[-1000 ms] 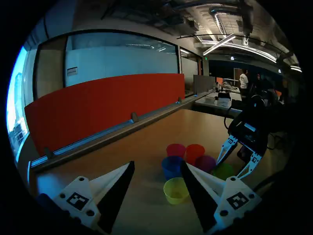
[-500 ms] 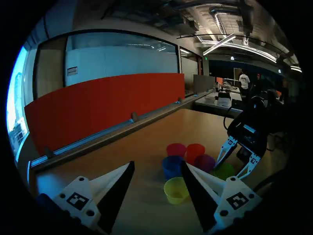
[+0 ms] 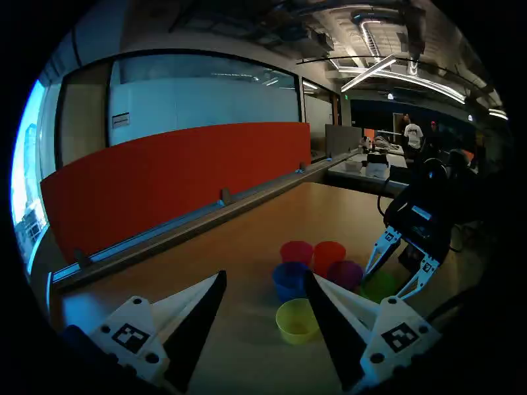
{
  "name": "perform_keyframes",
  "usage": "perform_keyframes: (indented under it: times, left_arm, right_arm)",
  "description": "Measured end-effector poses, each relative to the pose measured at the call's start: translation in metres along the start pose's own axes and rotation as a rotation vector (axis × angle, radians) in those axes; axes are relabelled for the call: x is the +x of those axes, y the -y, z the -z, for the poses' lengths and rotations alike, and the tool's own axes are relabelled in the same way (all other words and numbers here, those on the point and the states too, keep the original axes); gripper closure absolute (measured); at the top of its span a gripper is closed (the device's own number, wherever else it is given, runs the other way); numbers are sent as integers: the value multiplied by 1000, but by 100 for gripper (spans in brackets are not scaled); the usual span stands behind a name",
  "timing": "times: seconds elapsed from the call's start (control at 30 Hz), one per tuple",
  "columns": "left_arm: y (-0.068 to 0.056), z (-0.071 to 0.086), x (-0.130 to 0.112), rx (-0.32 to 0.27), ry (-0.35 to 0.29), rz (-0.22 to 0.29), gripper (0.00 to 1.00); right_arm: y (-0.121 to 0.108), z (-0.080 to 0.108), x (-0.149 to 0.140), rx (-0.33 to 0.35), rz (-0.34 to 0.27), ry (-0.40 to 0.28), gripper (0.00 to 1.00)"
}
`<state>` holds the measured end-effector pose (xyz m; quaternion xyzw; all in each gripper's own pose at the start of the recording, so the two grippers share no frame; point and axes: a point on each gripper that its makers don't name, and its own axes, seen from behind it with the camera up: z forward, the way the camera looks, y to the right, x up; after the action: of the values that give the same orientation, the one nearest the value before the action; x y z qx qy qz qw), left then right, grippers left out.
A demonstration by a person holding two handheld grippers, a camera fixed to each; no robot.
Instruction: Pour water
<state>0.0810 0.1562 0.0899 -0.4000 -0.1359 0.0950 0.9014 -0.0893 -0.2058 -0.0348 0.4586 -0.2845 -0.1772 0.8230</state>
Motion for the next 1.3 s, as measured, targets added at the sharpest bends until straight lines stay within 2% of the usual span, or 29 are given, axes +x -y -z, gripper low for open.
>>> perform_keyframes:
  times: [0.37,0.8,1.3]
  left_arm:
    - [-3,-3,4,-2,1,-6,14]
    - [-5,-10,6,-11,6,-15,14]
    - [-11,-20,8,-35,10,-23,14]
  right_arm:
    - [2,12,18,-11,-8,-73,10]
    - [2,32,50,-27,-51,-217,10]
    - [9,41,80,-24,-46,-362,10]
